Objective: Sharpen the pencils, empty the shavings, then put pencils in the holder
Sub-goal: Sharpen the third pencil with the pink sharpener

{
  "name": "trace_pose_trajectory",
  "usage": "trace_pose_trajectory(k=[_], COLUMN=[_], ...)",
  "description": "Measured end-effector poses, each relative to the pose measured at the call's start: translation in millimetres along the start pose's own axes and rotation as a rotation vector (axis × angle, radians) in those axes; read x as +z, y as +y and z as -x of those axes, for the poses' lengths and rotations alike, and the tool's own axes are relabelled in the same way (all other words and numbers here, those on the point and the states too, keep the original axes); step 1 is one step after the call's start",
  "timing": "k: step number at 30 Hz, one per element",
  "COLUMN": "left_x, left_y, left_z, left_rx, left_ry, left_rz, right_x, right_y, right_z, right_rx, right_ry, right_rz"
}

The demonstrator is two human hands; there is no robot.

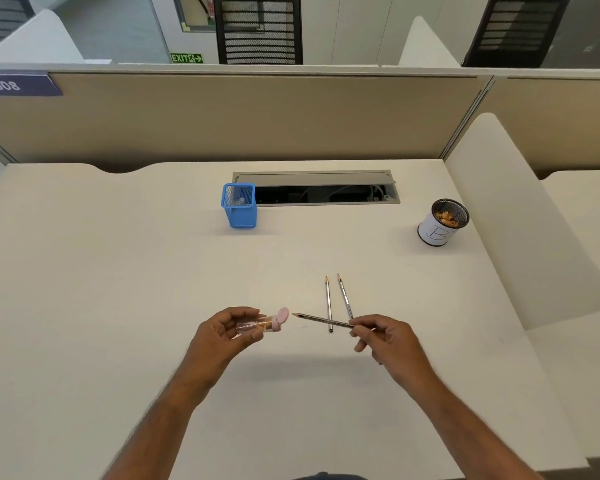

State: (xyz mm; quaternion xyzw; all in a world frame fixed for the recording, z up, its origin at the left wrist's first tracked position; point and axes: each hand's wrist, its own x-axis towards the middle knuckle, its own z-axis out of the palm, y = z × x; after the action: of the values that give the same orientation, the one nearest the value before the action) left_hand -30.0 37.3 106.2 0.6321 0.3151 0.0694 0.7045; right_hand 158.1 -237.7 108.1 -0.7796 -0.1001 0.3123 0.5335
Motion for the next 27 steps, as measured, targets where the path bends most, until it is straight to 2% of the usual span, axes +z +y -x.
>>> trace_pose_trajectory(k=[13,21,27], left_x=[14.2,13.0,13.9], left_y=[15.5,20.5,20.6], left_z=[10.5,12.8,10.1], left_rx=[0.009,0.045,0.062], left_ry=[0.029,0.002,-0.003], left_rz=[0.109,0.040,0.124], right_x=[-13.7,-13.3,-11.9], right_y=[-34.0,-39.3,-45.1], right_z=[11.3,15.8,15.6], right_rx=[-0.150,-0.238,-0.404], right_ry=[-0.057,-0.061,-0.034], right_rz=[0.080,0.045,0.114])
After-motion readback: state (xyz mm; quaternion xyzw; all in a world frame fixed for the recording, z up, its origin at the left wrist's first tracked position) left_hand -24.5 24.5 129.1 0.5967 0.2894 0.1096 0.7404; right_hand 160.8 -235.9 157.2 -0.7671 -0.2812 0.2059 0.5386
